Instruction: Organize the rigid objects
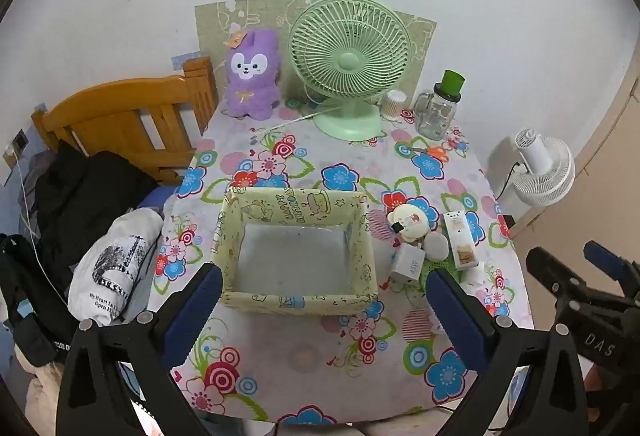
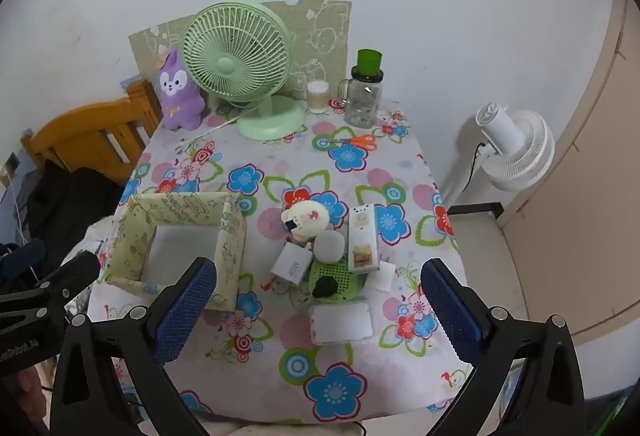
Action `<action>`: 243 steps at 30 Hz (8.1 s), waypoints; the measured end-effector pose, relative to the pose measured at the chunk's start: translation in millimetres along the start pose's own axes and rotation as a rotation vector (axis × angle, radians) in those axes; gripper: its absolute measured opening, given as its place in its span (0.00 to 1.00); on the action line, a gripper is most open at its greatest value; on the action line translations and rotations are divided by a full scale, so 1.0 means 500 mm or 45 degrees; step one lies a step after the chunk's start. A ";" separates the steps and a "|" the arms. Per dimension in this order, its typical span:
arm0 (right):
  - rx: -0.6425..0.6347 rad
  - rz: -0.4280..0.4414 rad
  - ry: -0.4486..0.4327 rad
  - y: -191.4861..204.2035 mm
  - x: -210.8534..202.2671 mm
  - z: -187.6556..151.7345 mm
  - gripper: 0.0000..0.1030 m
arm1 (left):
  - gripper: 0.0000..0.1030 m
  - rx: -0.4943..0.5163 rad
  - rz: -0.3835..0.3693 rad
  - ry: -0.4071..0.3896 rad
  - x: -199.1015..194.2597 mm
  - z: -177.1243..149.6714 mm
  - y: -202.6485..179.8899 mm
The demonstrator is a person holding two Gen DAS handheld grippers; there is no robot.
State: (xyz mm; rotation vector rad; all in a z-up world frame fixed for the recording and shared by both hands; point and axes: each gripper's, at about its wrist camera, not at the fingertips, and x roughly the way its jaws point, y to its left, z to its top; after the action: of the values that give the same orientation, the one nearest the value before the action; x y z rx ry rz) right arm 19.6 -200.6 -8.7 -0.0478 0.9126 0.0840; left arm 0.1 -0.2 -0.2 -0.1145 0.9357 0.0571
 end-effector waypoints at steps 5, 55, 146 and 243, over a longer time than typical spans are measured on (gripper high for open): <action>0.005 -0.005 0.000 -0.010 0.006 0.000 1.00 | 1.00 0.024 -0.011 -0.005 0.002 -0.011 -0.010; -0.025 0.035 0.014 0.002 0.030 0.003 1.00 | 0.96 0.057 0.015 0.039 0.024 0.001 -0.037; -0.172 0.135 0.404 -0.294 0.424 -0.071 0.92 | 0.96 -0.048 -0.064 0.554 0.424 -0.159 -0.365; -0.033 0.168 0.214 -0.274 0.257 -0.028 0.44 | 0.86 0.165 -0.049 0.310 0.267 -0.051 -0.367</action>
State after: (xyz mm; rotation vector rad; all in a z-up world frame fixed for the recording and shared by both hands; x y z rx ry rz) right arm 99.5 -331.3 -118.3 -0.0184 1.0826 0.2170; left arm 76.9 -185.4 -109.2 -0.0191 1.1773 -0.0546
